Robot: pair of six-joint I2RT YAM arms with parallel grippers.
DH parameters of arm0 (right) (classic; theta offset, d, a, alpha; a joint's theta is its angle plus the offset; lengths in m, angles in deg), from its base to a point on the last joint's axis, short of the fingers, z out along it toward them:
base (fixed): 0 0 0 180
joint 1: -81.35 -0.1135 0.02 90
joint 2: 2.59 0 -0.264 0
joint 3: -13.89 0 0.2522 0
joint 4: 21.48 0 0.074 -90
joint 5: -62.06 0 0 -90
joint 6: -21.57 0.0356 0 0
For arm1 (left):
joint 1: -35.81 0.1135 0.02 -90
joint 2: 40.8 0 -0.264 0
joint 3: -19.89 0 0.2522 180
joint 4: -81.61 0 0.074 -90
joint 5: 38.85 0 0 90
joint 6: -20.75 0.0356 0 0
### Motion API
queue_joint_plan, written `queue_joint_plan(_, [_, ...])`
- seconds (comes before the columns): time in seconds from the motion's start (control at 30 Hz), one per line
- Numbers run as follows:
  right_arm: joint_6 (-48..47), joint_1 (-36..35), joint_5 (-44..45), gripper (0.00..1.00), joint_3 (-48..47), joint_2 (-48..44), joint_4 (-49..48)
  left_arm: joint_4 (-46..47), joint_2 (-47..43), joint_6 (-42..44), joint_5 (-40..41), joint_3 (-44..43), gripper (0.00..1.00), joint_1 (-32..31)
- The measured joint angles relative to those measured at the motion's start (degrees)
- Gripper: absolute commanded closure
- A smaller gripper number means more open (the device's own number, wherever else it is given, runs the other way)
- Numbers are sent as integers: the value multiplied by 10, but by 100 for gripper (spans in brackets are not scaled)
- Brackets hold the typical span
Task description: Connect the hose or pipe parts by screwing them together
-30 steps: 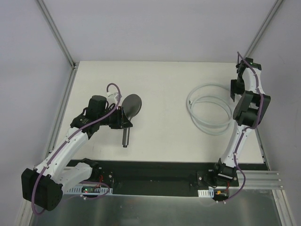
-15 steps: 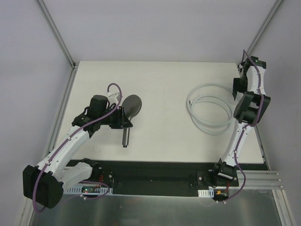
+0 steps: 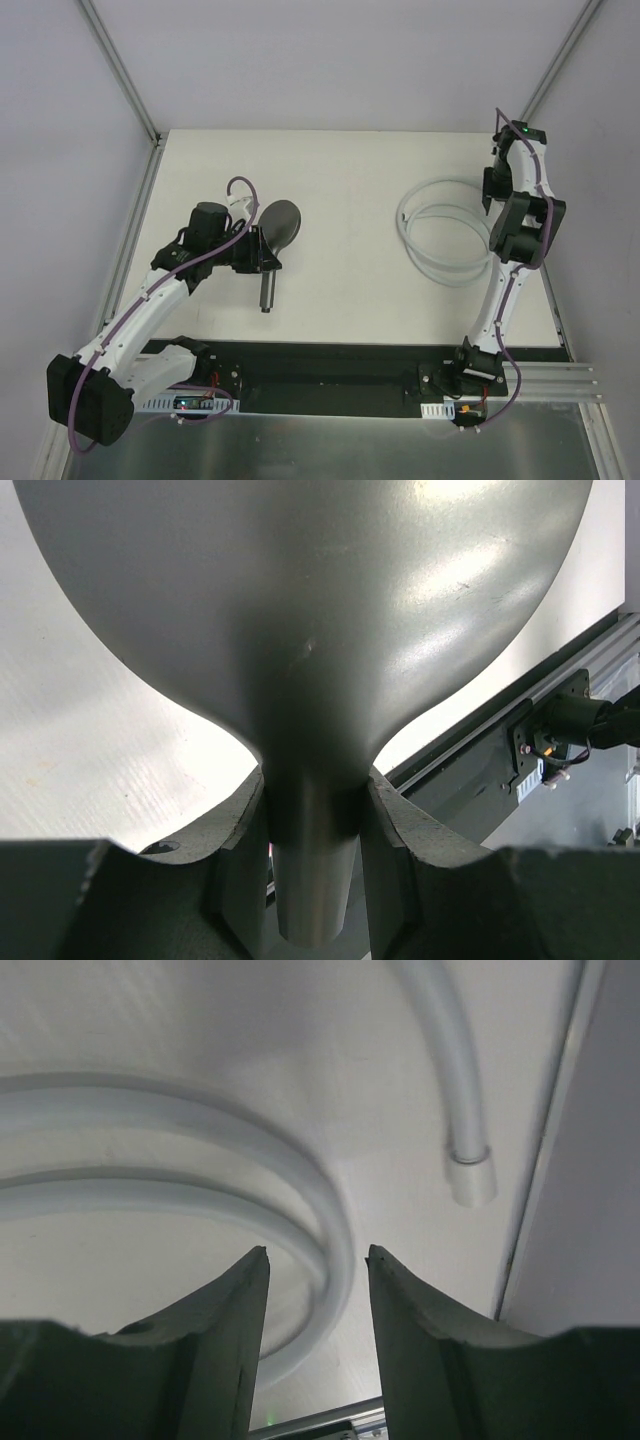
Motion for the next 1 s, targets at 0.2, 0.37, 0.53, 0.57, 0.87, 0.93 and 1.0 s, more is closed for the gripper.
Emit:
queue_joint_plan(0.2, [63,-97,-19,36,2,-1,-9,0,-15,0,1,0,100,0])
queue_joint_plan(0.37, [156,-156,-61,27,-4,-1,-35,0,-24,0,1,0,100,0])
queue_joint_plan(0.53, [272,-185,-67,28,-50,10,-57,0,-35,0,1,0,100,0])
queue_joint_plan(0.57, [294,-188,-67,29,-59,14,-60,0,-36,0,1,0,100,0])
queue_joint_plan(0.87, [425,-210,-58,34,-101,71,-71,0,-45,0,1,0,100,0])
queue_joint_plan(0.93, [436,-214,-58,35,-101,80,-70,0,-46,0,1,0,100,0])
queue_joint_plan(1.0, [444,-220,-57,35,-101,87,-70,0,-48,0,1,0,100,0])
